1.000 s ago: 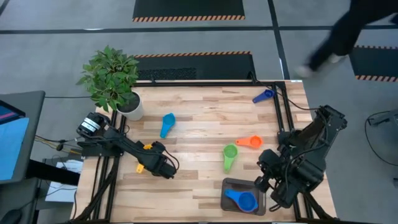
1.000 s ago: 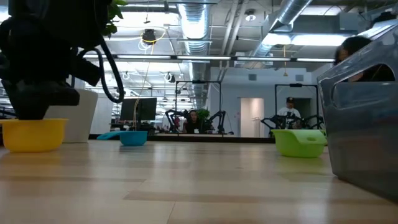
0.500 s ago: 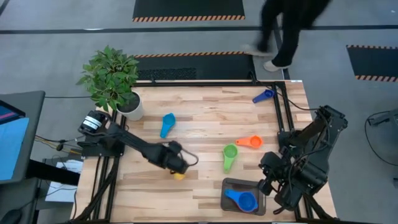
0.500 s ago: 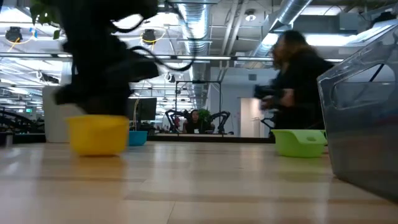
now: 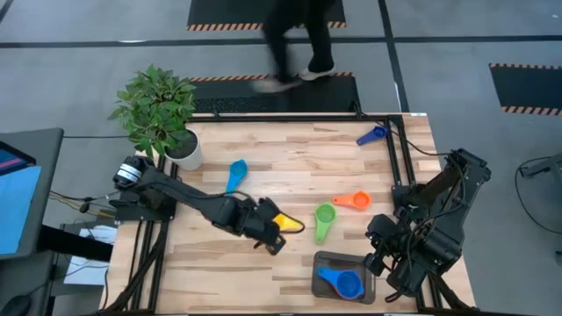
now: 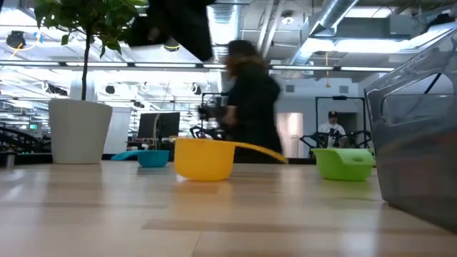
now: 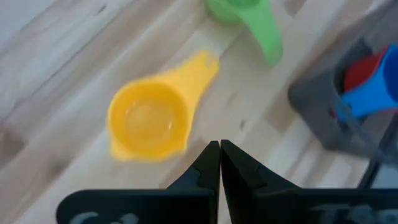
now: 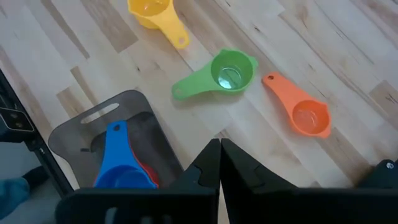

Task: Nest measuring cups in basket
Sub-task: Stack the yellow measuring cup on top of the blue measuring cup in the black bin

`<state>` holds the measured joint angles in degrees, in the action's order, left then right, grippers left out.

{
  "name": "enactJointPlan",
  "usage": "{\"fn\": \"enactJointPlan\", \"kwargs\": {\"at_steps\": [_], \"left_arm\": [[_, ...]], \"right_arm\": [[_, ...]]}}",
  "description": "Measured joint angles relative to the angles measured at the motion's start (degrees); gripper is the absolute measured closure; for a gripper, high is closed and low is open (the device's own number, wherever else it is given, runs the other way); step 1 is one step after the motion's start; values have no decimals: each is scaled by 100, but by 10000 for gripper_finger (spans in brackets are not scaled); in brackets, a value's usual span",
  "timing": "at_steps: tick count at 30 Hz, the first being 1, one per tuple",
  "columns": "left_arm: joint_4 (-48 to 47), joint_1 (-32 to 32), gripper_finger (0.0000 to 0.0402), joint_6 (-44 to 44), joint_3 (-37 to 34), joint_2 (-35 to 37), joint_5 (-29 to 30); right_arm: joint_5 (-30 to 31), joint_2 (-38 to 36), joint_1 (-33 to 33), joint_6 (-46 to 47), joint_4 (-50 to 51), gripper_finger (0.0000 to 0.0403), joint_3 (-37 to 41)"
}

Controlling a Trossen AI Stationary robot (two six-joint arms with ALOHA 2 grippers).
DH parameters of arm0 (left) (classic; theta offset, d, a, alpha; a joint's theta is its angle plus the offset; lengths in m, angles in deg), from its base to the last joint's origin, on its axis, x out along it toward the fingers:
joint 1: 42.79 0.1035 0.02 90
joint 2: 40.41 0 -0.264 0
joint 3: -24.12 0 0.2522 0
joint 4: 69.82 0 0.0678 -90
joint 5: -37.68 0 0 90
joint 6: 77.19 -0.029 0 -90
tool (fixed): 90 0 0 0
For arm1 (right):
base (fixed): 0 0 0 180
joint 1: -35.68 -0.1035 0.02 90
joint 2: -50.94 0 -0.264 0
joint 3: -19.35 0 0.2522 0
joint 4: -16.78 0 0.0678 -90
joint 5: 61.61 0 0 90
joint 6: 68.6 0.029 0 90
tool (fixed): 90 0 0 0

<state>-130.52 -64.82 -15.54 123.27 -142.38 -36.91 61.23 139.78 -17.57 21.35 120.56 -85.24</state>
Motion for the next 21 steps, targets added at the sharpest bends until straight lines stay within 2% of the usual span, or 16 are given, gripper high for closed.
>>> {"fn": "enactJointPlan", "kwargs": {"at_steps": [5,10,17,21], "left_arm": [[-298,-416,401,391,64,-170,-17],[85,-509,402,295,43,-806,410],[266,-360,402,127,44,-1488,-140],[120,-364,402,142,45,-1608,-284]], "right_arm": [[2,15,0,2,2,384,-2],[2,15,2,4,-1,387,-2],[-13,15,-1,11,-2,369,-2],[-132,15,0,17,-1,371,-2]]}}
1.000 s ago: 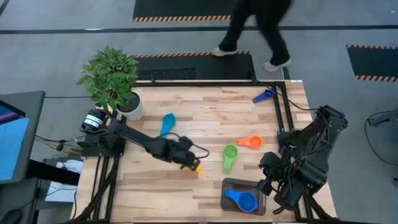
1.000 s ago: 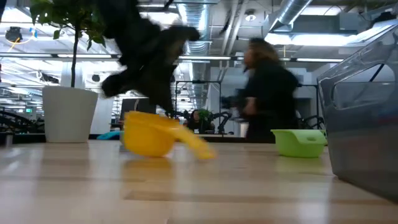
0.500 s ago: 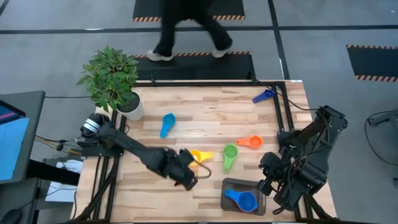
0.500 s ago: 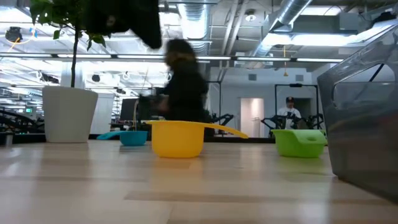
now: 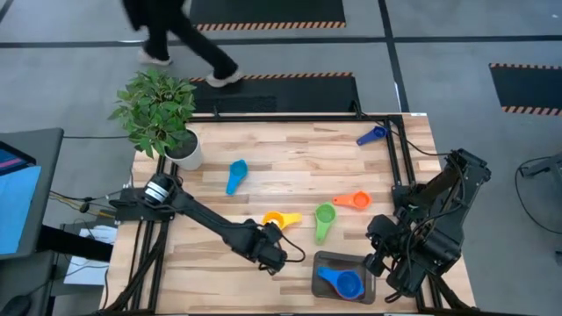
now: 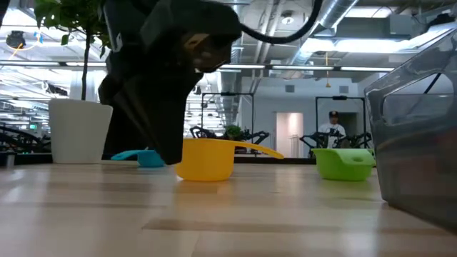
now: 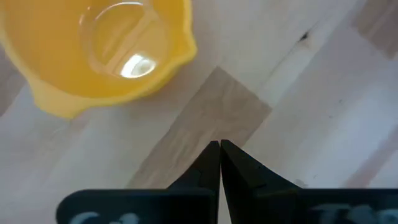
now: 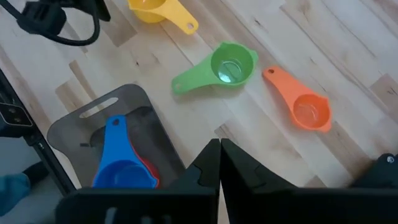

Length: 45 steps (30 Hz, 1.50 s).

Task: Nest measuring cups in basket
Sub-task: Stack the yellow measuring cup on top of the blue measuring cup in the black bin

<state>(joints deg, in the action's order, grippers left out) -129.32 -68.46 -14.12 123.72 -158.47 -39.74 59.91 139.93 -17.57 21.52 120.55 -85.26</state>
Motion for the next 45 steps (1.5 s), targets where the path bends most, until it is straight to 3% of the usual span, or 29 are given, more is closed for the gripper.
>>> {"fn": "enactJointPlan", "kwargs": {"at_steps": [7,15,19,25,29,34,39,45], "left_arm": [[-677,192,402,-173,0,-11,570],[-275,674,402,-778,0,-9,1535],[-595,800,402,-692,0,-9,1319],[-953,713,402,-381,12,-9,1485],[-494,683,402,-595,351,17,1689],[-432,734,402,-1150,1142,35,2580],[643,1234,402,-2083,1218,-32,2083],[964,1770,402,-2445,1219,-24,1815]], "right_arm": [[-19,0,0,-21,3,386,0],[-19,0,2,-48,1,370,0],[-21,0,-1,-22,1,370,0],[-19,0,-31,-17,-2,383,0],[-9,0,-21,-53,-1,384,0],[-6,0,26,-52,-3,371,0],[-8,0,52,-52,-18,370,0],[-8,0,52,-52,-34,384,0]]}}
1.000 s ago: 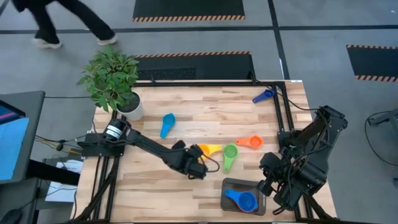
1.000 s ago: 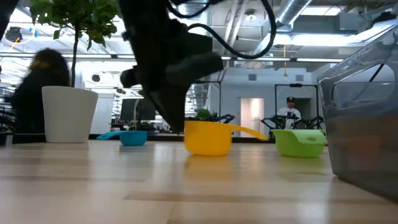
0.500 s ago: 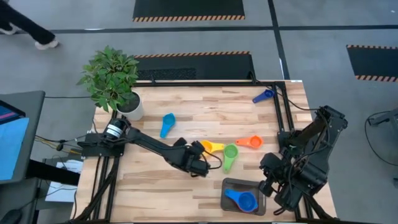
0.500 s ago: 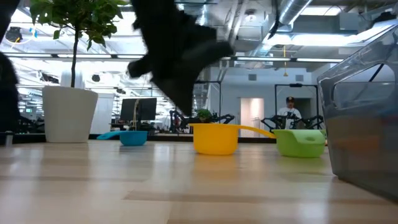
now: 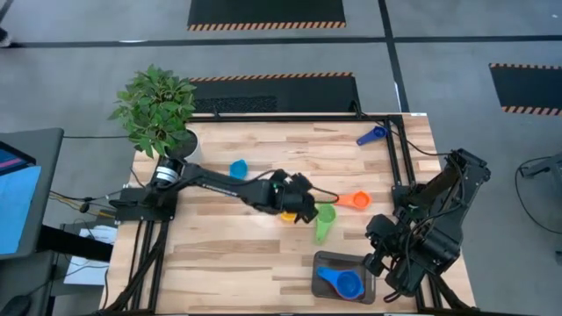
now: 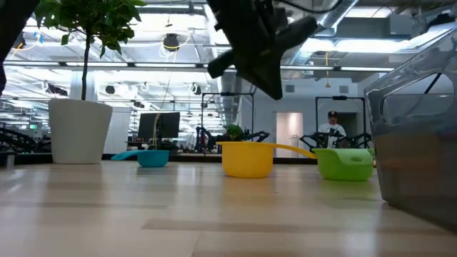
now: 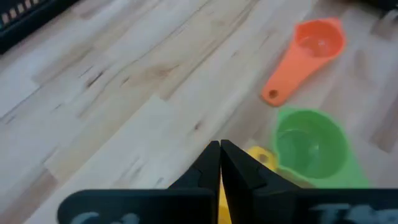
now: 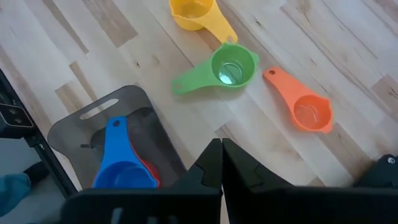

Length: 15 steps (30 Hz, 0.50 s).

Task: Nest measuring cups in basket
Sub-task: Stack the yellow measuring cup on top of the blue measuring cup in the black bin

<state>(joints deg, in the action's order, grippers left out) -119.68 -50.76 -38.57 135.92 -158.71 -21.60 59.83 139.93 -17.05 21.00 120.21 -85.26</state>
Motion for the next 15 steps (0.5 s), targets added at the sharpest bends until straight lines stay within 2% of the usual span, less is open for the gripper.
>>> {"fn": "enactJointPlan", "kwargs": {"at_steps": [8,15], "left_arm": [[294,344,402,-45,47,-403,-836],[561,348,401,-16,72,-709,-1017]], "right_arm": [[-9,0,0,-11,26,372,0],[-11,-2,44,-121,30,368,-2]]}}
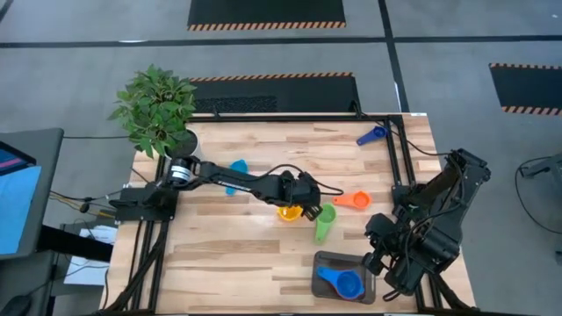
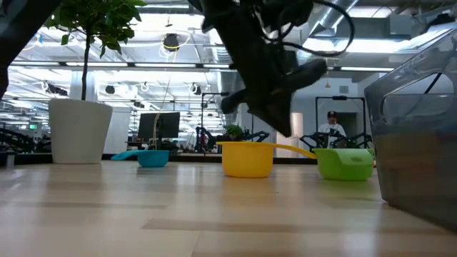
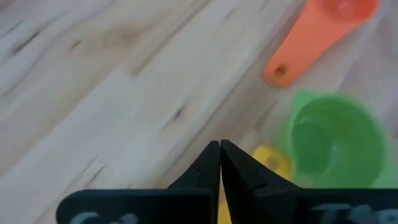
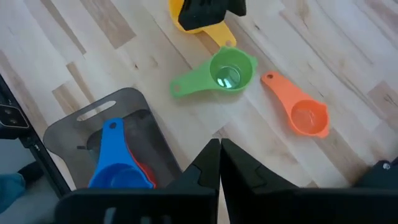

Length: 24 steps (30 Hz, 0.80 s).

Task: Nest measuring cups in basket
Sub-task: Stack the yellow measuring cup on top of the blue measuring cup in the black bin

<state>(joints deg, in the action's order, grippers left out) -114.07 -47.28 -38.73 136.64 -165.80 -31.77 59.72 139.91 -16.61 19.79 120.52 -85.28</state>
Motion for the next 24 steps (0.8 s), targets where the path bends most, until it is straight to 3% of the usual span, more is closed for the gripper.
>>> {"fn": "enactJointPlan", "kwargs": {"at_steps": [4,9,13,20,24], "left_arm": [[-91,-27,401,43,1,-166,-255],[-154,-196,401,70,-3,-230,-161],[-294,-341,401,131,0,-224,-510],[-461,-851,401,558,0,-217,-1117],[-757,-1194,401,771,9,-206,-1050]], "right_arm": [[-16,0,32,-35,-5,376,-2],[-26,0,31,-35,-28,383,-2],[-26,0,31,-35,-22,378,-2],[-26,0,31,-37,0,368,-2],[-26,0,31,-45,2,373,-2]]}}
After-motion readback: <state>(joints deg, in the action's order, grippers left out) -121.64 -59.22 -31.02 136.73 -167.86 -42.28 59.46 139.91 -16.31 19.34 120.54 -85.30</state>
